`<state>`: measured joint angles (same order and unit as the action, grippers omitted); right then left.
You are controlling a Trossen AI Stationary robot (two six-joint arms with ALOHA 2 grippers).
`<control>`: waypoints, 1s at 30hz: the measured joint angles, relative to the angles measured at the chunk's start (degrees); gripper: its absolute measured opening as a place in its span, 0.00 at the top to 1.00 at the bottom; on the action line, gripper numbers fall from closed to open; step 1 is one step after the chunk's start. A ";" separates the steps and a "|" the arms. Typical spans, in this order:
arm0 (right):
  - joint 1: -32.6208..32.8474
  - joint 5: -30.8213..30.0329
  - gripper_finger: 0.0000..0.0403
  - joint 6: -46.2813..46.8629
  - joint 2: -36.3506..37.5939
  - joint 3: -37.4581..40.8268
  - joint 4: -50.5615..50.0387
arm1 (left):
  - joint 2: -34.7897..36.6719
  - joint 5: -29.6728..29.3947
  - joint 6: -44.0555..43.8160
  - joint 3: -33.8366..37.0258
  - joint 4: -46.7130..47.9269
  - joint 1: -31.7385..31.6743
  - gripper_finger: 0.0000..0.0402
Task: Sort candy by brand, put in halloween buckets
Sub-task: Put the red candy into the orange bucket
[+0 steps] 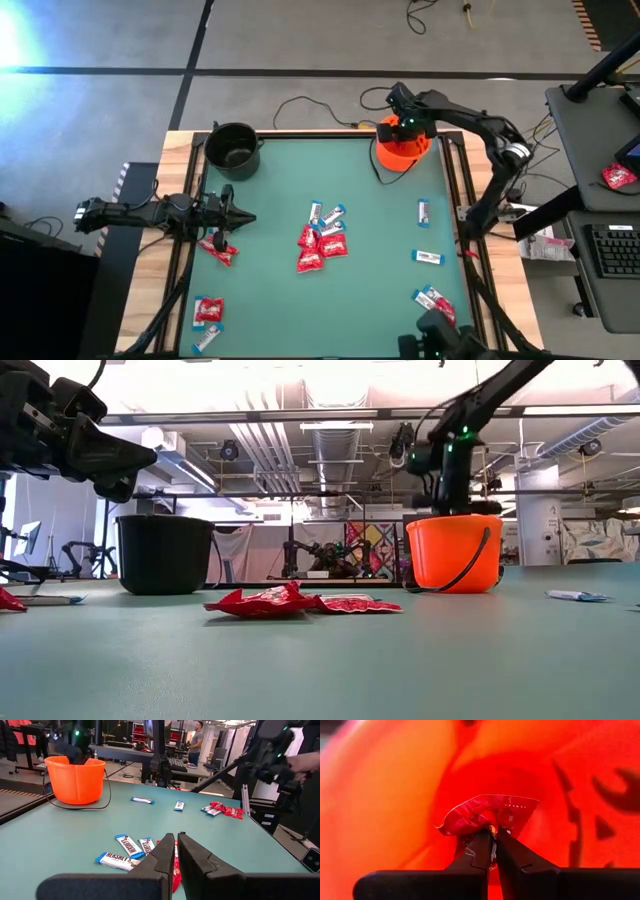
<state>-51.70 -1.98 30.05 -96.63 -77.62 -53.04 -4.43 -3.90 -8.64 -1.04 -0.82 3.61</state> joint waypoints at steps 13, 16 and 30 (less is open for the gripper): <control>-0.79 -2.34 0.81 -1.61 -2.45 0.01 -0.10 | 0.00 0.02 0.00 0.00 0.00 0.00 0.98; -0.78 -3.79 0.70 -1.72 -0.19 0.15 -0.30 | 0.00 0.02 0.00 0.00 0.00 0.01 0.98; 16.05 -7.55 0.50 -6.65 18.14 0.27 5.96 | 0.00 0.02 0.00 0.00 0.00 0.00 0.98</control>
<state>-35.65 -9.52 23.39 -78.49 -77.35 -47.07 -4.43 -3.88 -8.64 -1.04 -0.82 3.61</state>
